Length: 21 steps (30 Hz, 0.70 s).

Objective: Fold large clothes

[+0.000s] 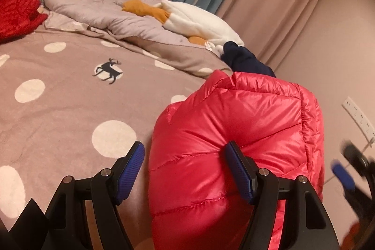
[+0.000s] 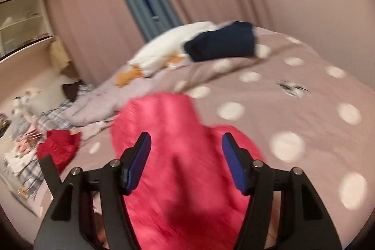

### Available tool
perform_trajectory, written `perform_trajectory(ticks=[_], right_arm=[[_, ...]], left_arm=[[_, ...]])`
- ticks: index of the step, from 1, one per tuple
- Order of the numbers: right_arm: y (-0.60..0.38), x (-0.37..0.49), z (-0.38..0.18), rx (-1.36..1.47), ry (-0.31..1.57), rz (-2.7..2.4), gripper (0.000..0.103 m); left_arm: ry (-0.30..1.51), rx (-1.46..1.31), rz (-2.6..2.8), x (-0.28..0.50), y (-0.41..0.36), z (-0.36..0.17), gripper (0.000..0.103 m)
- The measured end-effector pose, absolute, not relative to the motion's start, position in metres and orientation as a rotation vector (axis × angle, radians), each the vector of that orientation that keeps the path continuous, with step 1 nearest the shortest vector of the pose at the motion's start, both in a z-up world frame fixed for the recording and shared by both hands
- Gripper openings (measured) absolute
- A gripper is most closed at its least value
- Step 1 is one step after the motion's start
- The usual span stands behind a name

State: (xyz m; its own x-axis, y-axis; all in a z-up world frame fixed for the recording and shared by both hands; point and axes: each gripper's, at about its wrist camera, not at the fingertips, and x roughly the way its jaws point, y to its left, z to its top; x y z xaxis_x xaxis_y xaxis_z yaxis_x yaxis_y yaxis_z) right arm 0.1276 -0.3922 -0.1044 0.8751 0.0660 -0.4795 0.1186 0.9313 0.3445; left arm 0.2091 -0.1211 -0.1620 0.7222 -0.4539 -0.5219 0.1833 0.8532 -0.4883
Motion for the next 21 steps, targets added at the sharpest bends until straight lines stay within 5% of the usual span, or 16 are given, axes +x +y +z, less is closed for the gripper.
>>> perform_trajectory(ticks=[1,4,7,21], right_arm=[[-0.388,0.142,-0.112,0.348,0.528,-0.031,0.044],[-0.382,0.176,-0.162,0.235,0.647,-0.142,0.044],[-0.416,0.175,-0.210,0.431,0.682,-0.176,0.049],[-0.416,0.177,-0.238,0.370,0.724,-0.270,0.051]], left_arm=[[0.673,-0.411,-0.364,0.207,-0.122,-0.163,0.070],[0.673,-0.340,-0.322,0.210,-0.128,-0.168,0.071],[0.716,-0.320,-0.357,0.216,-0.139,-0.181,0.076],[0.687,-0.288,-0.359,0.220,-0.161,-0.208,0.077]])
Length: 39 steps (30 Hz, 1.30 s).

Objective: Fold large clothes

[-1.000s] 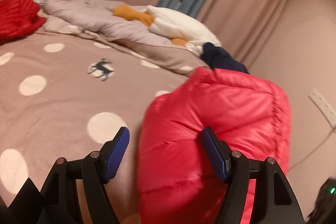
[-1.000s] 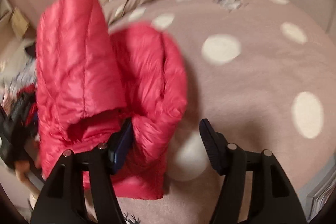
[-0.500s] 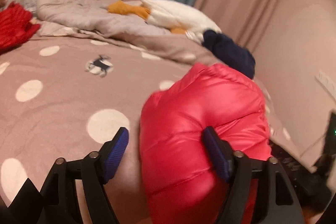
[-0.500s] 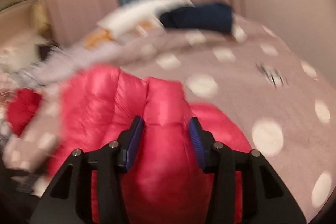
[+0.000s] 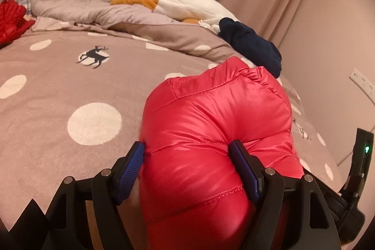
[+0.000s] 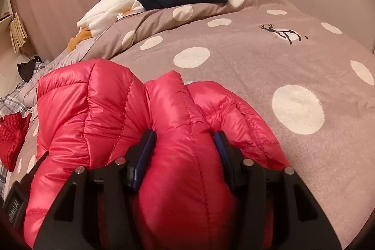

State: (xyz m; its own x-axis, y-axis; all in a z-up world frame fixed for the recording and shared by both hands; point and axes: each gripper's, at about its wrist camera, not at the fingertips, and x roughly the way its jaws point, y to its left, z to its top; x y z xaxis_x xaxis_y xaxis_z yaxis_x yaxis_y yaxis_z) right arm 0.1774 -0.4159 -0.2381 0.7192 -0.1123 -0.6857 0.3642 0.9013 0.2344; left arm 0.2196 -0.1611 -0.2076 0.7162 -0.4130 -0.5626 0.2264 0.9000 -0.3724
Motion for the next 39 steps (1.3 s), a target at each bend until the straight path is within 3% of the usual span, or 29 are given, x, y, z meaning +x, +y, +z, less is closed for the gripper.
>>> perform_trajectory(ticks=[9,14,18,23,24,28,39], right_arm=[[-0.416,0.180,-0.235,0.372,0.727,-0.275,0.052],[-0.419,0.171,-0.223,0.397,0.706,-0.285,0.071],[-0.431,0.155,-0.209,0.521,0.691,-0.254,0.102],[-0.447,0.121,-0.181,0.561,0.565,-0.252,0.103],[-0.449,0.116,-0.177,0.556,0.554,-0.255,0.103],[-0.460,0.104,-0.175,0.586,0.563,-0.227,0.103],[-0.500,0.109,-0.243,1.124,0.720,0.002,0.103]], left_arm=[[0.672,-0.275,-0.337,0.219,-0.163,-0.205,0.079],[0.680,-0.288,-0.325,0.216,-0.154,-0.197,0.085],[0.759,-0.402,-0.334,0.218,-0.130,-0.189,0.093],[0.790,-0.710,-0.453,0.215,-0.082,-0.184,0.097],[0.765,-0.741,-0.440,0.211,-0.073,-0.181,0.102],[0.749,-0.771,-0.445,0.209,-0.060,-0.178,0.102],[1.089,-1.011,-0.691,0.232,-0.085,-0.241,0.102]])
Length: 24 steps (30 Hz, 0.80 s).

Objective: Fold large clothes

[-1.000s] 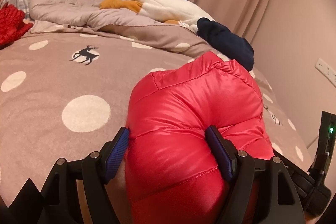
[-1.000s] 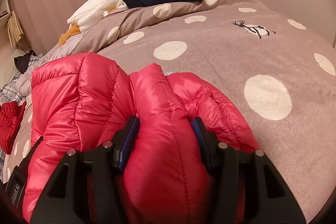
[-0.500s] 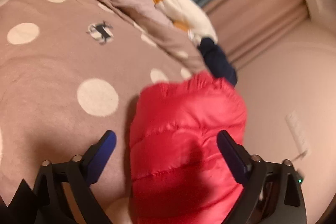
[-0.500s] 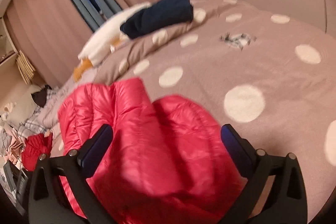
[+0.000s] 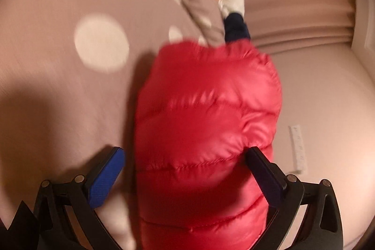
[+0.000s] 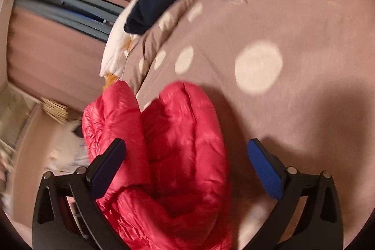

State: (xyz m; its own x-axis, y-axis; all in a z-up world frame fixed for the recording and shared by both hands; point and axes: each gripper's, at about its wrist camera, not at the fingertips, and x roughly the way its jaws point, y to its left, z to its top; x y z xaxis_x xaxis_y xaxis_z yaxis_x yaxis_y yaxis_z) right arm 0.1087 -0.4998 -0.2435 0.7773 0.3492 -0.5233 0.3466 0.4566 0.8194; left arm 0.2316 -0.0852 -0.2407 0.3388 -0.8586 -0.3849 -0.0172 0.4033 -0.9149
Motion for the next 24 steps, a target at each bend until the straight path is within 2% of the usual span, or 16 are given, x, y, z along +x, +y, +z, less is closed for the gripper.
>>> perform_trajectory(ticks=[2,8,15,18,22,24], right_arm=[[-0.492,0.118,-0.264,1.216,0.778,0.060,0.103],[-0.460,0.133,-0.271,1.310,0.755,0.259,0.103],[-0.438,0.151,-0.267,1.216,0.795,0.309,0.102],[-0.431,0.161,-0.267,1.158,0.810,0.319,0.089],[-0.431,0.167,-0.269,1.195,0.758,0.348,0.064],[-0.433,0.166,-0.266,1.196,0.735,0.353,0.060]], left_arm=[[1.099,-1.071,-0.731,0.232,-0.090,-0.249,0.102],[1.046,-1.026,-0.814,0.231,-0.102,-0.246,0.102],[1.096,-0.994,-0.960,0.238,-0.108,-0.248,0.102],[1.080,-0.990,-0.946,0.235,-0.109,-0.248,0.100],[1.063,-0.989,-0.882,0.231,-0.108,-0.245,0.093],[1.063,-0.937,-0.863,0.228,-0.112,-0.236,0.090]])
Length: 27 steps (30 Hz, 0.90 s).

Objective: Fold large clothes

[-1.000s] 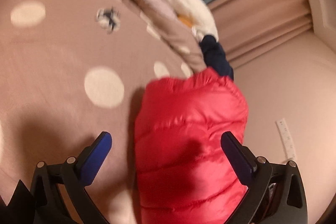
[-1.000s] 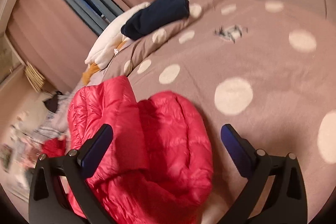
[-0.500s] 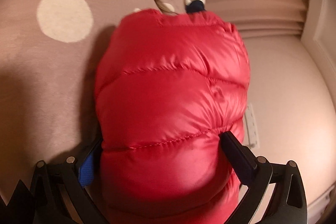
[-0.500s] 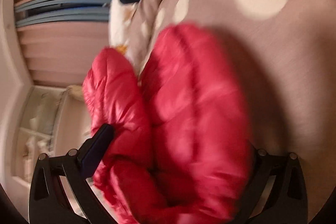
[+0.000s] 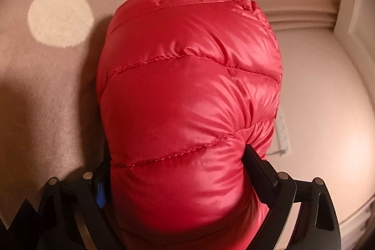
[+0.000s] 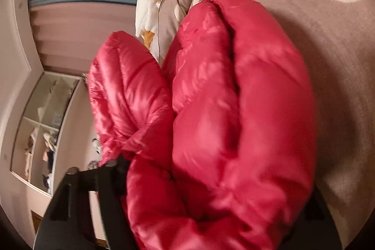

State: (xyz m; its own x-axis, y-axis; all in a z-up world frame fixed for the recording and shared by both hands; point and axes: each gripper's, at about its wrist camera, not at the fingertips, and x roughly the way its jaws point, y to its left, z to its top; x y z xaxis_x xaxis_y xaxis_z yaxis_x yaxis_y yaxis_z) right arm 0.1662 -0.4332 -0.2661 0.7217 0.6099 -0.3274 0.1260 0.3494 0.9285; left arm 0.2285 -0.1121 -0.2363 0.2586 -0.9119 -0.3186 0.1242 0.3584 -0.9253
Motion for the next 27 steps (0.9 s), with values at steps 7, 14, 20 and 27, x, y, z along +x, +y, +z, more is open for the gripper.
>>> perform_trajectory(ticks=[7,14,20,27], right_arm=[[-0.427,0.159,-0.236,1.172,0.633,0.484,0.057],[-0.408,0.144,-0.170,1.033,0.483,0.620,0.058],[-0.384,0.142,-0.142,0.974,0.441,0.675,0.061],[-0.379,0.138,-0.130,0.949,0.413,0.730,0.062]], left_arm=[[0.918,-0.766,-0.864,0.199,-0.110,-0.173,0.089],[0.730,-0.697,-0.946,0.150,-0.074,-0.103,0.089],[0.611,-0.658,-0.881,0.113,-0.065,-0.073,0.089],[0.554,-0.636,-0.858,0.112,-0.059,-0.059,0.089]])
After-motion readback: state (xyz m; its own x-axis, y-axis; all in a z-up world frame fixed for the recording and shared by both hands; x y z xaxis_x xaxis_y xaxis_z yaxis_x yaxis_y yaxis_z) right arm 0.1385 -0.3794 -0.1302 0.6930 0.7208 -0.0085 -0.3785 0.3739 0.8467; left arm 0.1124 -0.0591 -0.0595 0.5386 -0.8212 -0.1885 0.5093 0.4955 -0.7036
